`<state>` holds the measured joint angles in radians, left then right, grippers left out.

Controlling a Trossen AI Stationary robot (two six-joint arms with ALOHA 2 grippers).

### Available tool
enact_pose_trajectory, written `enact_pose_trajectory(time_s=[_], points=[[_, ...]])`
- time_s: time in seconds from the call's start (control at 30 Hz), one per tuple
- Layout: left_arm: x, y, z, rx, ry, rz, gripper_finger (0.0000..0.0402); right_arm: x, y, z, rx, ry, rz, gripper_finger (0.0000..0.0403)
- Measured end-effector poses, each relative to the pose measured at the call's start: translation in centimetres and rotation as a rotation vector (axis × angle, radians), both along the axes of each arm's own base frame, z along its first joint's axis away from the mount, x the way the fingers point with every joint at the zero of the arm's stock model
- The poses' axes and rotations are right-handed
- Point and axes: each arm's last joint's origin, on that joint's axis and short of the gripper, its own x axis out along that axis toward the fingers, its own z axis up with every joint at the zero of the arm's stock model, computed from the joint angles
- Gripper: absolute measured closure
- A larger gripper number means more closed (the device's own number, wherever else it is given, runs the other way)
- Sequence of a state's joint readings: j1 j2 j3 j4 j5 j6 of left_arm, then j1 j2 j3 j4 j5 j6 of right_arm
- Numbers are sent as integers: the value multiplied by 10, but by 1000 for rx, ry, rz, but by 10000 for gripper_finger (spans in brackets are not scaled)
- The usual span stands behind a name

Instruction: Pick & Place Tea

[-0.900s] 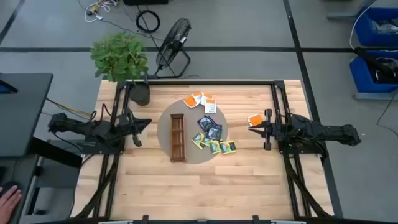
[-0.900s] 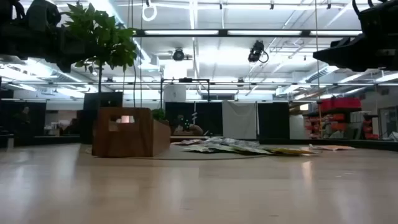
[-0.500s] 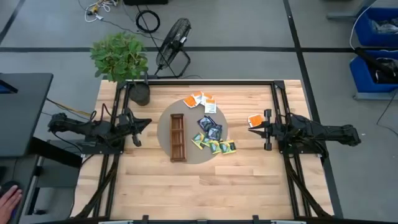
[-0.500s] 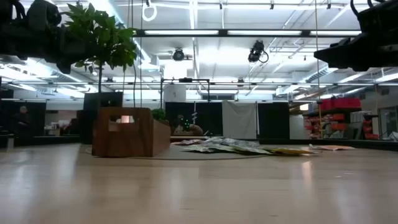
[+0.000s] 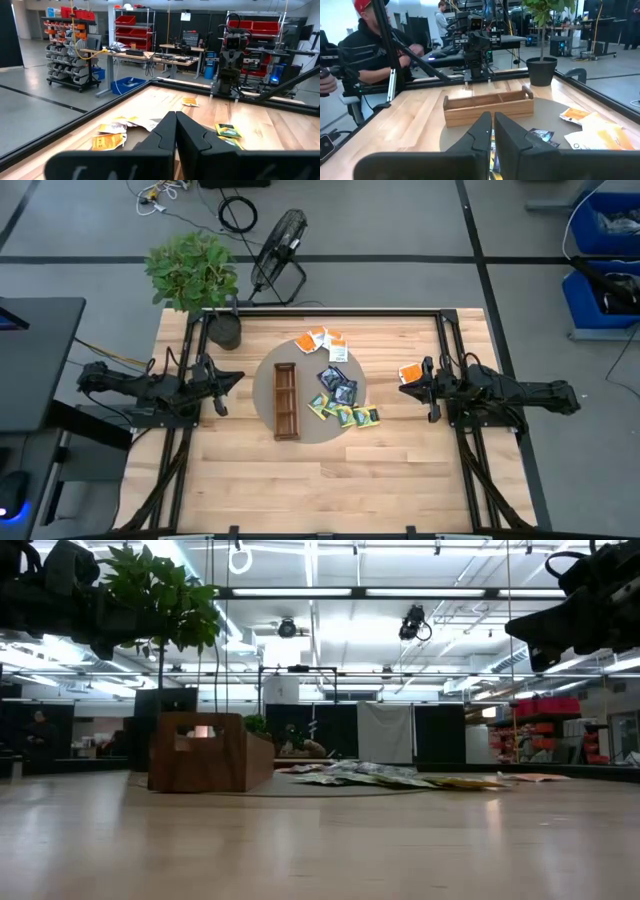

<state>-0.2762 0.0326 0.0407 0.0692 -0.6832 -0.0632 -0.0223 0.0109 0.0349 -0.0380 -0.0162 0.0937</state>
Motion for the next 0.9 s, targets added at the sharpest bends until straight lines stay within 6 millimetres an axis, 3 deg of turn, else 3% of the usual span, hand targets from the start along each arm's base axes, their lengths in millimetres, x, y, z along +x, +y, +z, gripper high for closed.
enact_pose_trajectory(time_s=[0.57, 0.77, 0.9], points=[[0, 0, 0, -34, -15, -2, 390, 0, 0, 1, 23, -6, -4, 374], [-2, 0, 12, -10, -111, 3, 390, -2, -2, 20, -37, -201, -88, 368], [-1, 0, 11, 18, -88, 6, 390, -3, -4, 22, -67, -224, -133, 354]])
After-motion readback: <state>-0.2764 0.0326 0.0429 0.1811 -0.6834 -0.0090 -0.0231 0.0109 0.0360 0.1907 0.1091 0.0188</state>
